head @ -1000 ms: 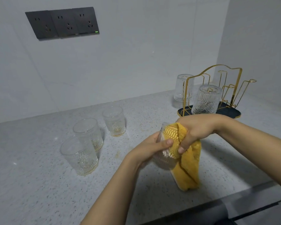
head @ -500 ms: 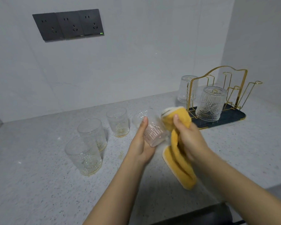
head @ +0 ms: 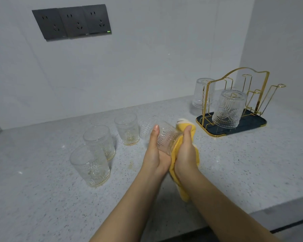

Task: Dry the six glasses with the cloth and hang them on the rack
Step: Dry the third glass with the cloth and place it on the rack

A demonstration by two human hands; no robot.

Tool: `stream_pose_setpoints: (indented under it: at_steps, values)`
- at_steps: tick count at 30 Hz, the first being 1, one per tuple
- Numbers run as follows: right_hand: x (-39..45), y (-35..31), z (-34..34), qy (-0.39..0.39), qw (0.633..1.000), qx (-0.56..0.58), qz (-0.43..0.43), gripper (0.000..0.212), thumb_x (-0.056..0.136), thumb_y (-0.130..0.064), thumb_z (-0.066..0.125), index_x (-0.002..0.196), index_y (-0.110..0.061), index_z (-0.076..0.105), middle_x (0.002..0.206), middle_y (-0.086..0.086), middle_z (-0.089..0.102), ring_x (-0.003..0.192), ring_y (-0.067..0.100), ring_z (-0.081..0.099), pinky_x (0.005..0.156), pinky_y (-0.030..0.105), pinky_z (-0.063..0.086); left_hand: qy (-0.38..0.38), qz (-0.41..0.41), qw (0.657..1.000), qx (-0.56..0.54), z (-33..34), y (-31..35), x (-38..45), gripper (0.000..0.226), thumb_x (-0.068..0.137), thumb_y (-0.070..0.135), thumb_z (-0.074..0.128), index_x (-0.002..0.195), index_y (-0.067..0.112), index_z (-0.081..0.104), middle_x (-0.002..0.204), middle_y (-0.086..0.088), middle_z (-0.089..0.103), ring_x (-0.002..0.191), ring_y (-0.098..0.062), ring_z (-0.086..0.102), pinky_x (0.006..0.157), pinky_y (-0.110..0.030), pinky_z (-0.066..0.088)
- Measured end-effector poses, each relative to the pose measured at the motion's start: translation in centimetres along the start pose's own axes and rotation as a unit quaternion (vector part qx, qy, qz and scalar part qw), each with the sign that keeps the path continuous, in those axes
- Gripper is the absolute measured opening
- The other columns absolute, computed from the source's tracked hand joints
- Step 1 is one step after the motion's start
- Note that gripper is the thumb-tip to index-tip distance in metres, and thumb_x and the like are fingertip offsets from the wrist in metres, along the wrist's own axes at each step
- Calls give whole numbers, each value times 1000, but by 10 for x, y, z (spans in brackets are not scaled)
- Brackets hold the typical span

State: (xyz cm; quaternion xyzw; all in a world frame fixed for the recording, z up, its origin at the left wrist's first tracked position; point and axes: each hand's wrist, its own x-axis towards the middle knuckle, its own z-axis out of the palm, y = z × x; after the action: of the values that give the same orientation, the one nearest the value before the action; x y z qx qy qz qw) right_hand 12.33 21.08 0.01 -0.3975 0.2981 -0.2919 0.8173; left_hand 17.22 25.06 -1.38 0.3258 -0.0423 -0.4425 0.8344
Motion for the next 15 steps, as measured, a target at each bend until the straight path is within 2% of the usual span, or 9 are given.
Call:
stream_pose_setpoints:
  at_steps: [3,4,6,7,8,10,11,13,15]
  values:
    - [-9,17,2,13,990,-133,-52,79,75,-78,30,137,-31,40,141,1,47,127,20,46,108,42,33,2,-2,1000,22,-1,0,0,95,65,52,83,140,3,51,134,-20,60,127,-33,56,113,-48,38]
    - [-10,19,5,16,983,-162,-87,74,78,-75,27,140,-36,33,148,-1,36,133,19,38,112,43,28,-9,0,999,42,1,-2,-2,94,67,52,81,141,4,49,137,-19,58,130,-32,53,113,-47,38]
    - [-13,14,13,22,967,-207,-149,52,92,-61,22,142,-47,20,152,-13,15,140,16,22,117,38,13,-32,8,993,110,4,-5,-8,74,88,48,59,144,2,43,144,-18,50,139,-30,43,114,-45,36]
    - [-7,11,10,22,960,-221,-172,48,93,-61,22,140,-52,20,151,-16,18,139,15,24,117,36,13,-45,24,990,135,4,-6,-11,66,93,44,49,143,1,45,143,-17,50,136,-29,46,115,-44,33]
    - [-2,4,6,31,964,-201,-171,46,92,-61,22,136,-50,30,148,-13,29,134,14,33,115,36,20,-52,21,990,129,2,-6,-12,60,92,42,48,136,2,53,136,-19,58,126,-29,57,115,-47,34]
    - [6,-14,-4,34,980,-150,-124,52,93,-59,25,130,-34,49,132,-2,51,121,18,49,106,38,38,-43,3,994,101,2,-3,-7,52,87,41,62,124,4,63,123,-20,67,112,-31,66,105,-48,45]
    - [9,-22,-12,28,983,-150,-102,56,92,-61,25,127,-29,53,125,0,56,115,20,54,102,40,42,-28,20,994,108,-2,-2,-1,60,83,41,71,128,4,58,125,-21,66,115,-32,65,102,-48,49]
    - [17,-32,-21,12,979,-176,-99,57,87,-68,24,122,-35,55,124,1,59,112,21,57,101,44,43,-4,50,988,144,-4,-3,5,85,70,45,82,138,7,48,129,-20,63,117,-33,64,93,-45,56]
    - [17,-42,-21,-2,969,-212,-125,54,86,-71,20,118,-44,55,127,0,58,115,21,55,102,44,42,-15,97,971,220,-6,-2,8,79,70,48,82,134,10,53,121,-14,69,106,-27,70,77,-35,59]
